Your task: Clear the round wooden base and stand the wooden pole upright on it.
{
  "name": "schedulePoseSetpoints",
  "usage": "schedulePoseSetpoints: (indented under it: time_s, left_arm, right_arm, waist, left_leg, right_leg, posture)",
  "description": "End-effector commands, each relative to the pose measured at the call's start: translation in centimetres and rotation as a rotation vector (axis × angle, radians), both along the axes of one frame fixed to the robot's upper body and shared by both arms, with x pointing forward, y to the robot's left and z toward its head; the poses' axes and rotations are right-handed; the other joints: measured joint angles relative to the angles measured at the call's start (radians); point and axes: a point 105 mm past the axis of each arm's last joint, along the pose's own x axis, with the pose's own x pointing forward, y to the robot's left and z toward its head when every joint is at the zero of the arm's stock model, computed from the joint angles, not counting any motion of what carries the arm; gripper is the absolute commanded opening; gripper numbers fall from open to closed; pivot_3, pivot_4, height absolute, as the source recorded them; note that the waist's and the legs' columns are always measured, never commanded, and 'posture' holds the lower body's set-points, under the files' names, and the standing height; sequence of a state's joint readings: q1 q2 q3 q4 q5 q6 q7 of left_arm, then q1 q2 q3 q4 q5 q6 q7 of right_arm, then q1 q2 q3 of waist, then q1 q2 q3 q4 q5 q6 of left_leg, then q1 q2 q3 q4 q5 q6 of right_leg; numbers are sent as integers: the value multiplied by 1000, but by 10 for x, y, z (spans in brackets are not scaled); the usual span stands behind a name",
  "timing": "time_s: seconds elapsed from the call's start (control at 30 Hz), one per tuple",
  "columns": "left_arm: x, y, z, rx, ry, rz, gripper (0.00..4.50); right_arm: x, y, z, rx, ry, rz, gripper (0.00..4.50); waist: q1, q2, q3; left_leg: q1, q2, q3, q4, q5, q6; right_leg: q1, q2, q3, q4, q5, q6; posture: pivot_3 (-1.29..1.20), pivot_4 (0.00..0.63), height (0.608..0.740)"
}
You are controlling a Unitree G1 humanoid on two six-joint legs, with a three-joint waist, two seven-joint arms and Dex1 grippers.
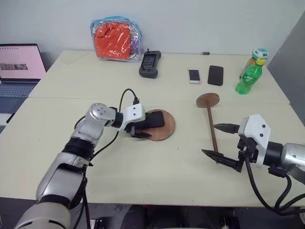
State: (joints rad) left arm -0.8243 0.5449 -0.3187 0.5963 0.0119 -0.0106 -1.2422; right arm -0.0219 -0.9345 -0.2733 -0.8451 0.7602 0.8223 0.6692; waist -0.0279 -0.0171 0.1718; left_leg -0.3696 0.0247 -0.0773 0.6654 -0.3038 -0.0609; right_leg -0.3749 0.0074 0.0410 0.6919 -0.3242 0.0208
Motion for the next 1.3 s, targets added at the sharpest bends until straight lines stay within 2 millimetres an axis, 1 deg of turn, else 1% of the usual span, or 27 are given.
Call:
schedulePoseSetpoints:
  time_s: [0.03,0.07,0.17,0.3,0.5,0.67,0.8,0.87,0.9,0.93,1.0,1.07,1.2,1.27,1.3]
  left_arm:
    - [5,0,4,26,-28,-7,2916]
    - [5,-1,2,30,-26,-9,2620]
    - [3,-1,-3,46,-12,-18,1953]
    - [1,-3,-8,61,-4,-32,1273]
    - [-3,-4,-10,66,18,-51,77]
    - [-2,-4,-4,46,5,-49,27]
    - [-2,-6,11,-11,-10,-41,27]
    - [-2,-4,16,-16,-23,-33,27]
    - [-1,2,21,-9,-44,-13,27]
    - [3,12,29,-9,-73,37,27]
    - [18,44,43,22,-178,205,27]
    - [26,73,50,30,-226,339,27]
    - [26,117,60,2,-258,539,27]
    - [24,133,65,-26,-266,616,27]
    - [22,149,66,-33,-273,680,27]
  right_arm:
    - [-4,4,6,-6,-35,19,4500]
    - [-5,4,7,-6,-36,19,4500]
    - [-5,4,8,-9,-46,21,4500]
    - [-5,4,9,-16,-51,24,4500]
    - [-6,3,12,-12,-38,50,4500]
    - [-8,3,13,-18,-33,70,4500]
    - [-10,4,15,-11,-20,97,4500]
    - [-11,5,16,-12,-12,112,4500]
    - [-12,7,16,-18,-5,130,4500]
    - [-13,8,16,-29,1,151,4500]
    - [-11,11,17,-42,-2,187,4500]
    - [-3,15,21,-39,-33,206,4500]
    - [14,28,30,-12,-86,242,4500]
    - [20,34,32,1,-99,258,4500]
    - [23,39,34,16,-113,278,4500]
  waist:
    - [-1,0,0]
    - [-2,0,0]
    - [-1,0,0]
    - [-1,0,0]
    - [-1,0,0]
    - [-1,0,0]
    - [-1,0,0]
    - [-1,0,0]
    - [-1,0,0]
    - [-1,0,0]
    - [-5,-1,0]
    - [-11,-2,2]
    - [-17,-2,2]
    - [-11,-3,2]
    - [-7,-3,2]
  left_leg:
    - [0,0,0,0,0,0]
    - [0,0,0,0,0,0]
    - [1,0,0,0,0,0]
    - [1,0,0,0,0,0]
    - [1,0,0,0,0,0]
    - [2,0,0,0,0,0]
    - [2,0,0,0,0,0]
    - [1,0,0,0,0,0]
    - [1,0,0,1,0,0]
    - [1,0,0,1,0,0]
    - [1,1,0,0,0,0]
    - [3,3,0,0,0,0]
    - [4,3,-1,-1,0,0]
    - [3,3,-1,-1,0,0]
    - [2,3,-1,-1,0,0]
  right_leg:
    - [0,0,0,0,0,0]
    - [0,0,0,0,0,0]
    - [0,0,0,1,0,0]
    - [0,0,0,2,0,0]
    - [0,0,0,2,0,0]
    - [1,0,0,2,0,0]
    - [1,0,0,3,0,0]
    - [0,0,0,3,0,0]
    - [0,0,0,3,0,0]
    - [0,0,0,3,0,0]
    - [0,0,1,3,0,0]
    - [-1,1,1,4,0,0]
    - [-1,1,1,5,0,0]
    - [-2,1,1,4,0,0]
    - [-2,1,0,4,0,0]
  posture:
    - [0,150,740]
    - [0,150,740]
    - [0,150,740]
    - [0,150,740]
    - [0,150,740]
    - [0,150,740]
    - [0,150,740]
    - [0,150,740]
    - [0,150,740]
    - [0,150,740]
    - [0,150,740]
    - [0,150,740]
    - [0,150,740]
    - [0,150,740]
    - [0,150,740]
